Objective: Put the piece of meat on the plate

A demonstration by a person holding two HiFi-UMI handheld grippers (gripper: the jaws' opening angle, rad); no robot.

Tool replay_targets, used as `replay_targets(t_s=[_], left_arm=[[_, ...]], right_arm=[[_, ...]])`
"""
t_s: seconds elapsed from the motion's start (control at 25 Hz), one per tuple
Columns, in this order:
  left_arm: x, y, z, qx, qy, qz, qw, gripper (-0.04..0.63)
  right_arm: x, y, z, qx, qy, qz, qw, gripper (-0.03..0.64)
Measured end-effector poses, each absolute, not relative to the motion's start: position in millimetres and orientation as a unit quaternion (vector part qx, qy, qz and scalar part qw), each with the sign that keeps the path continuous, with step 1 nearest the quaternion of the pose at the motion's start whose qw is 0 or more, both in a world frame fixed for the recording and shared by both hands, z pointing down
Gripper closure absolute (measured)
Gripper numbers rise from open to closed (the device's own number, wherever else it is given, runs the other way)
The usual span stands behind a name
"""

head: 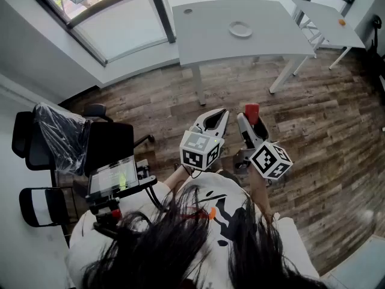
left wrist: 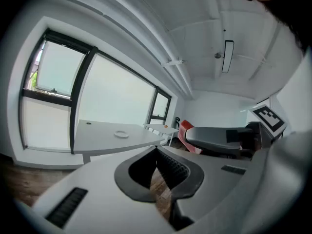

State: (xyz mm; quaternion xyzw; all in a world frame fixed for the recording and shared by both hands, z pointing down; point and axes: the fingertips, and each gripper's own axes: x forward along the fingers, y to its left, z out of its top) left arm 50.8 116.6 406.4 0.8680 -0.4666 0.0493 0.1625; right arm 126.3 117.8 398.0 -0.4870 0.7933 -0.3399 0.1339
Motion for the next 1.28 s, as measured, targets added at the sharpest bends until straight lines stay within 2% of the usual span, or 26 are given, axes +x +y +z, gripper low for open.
replay_targets(t_s=[1.28], left_arm=[[54,131,420,0.868,-0.464,0.065,0.167,0.589]], right_arm=[[129,131,411,-0.479,0.792,-0.353,0.134,0.302]])
